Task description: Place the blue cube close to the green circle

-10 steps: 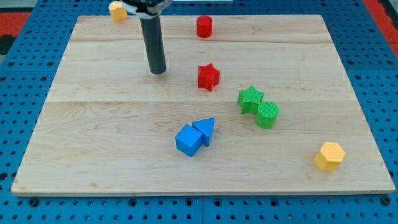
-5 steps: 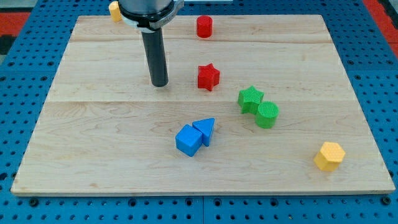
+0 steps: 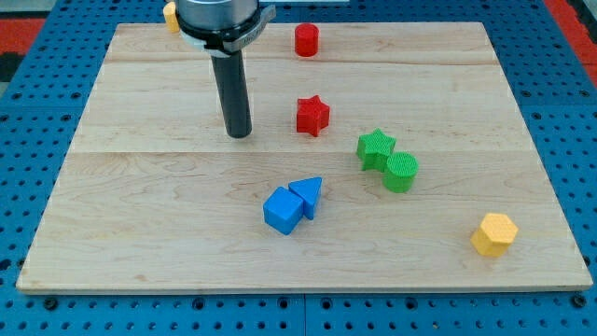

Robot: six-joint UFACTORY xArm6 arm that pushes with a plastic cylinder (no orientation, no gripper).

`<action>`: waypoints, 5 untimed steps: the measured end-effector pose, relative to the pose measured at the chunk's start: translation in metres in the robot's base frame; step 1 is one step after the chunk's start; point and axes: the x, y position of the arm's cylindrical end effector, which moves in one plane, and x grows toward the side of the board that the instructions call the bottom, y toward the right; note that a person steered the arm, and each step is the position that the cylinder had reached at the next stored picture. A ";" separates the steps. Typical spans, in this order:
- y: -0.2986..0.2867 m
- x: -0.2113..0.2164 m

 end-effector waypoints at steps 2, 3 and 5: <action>-0.004 0.089; 0.011 0.111; 0.042 0.129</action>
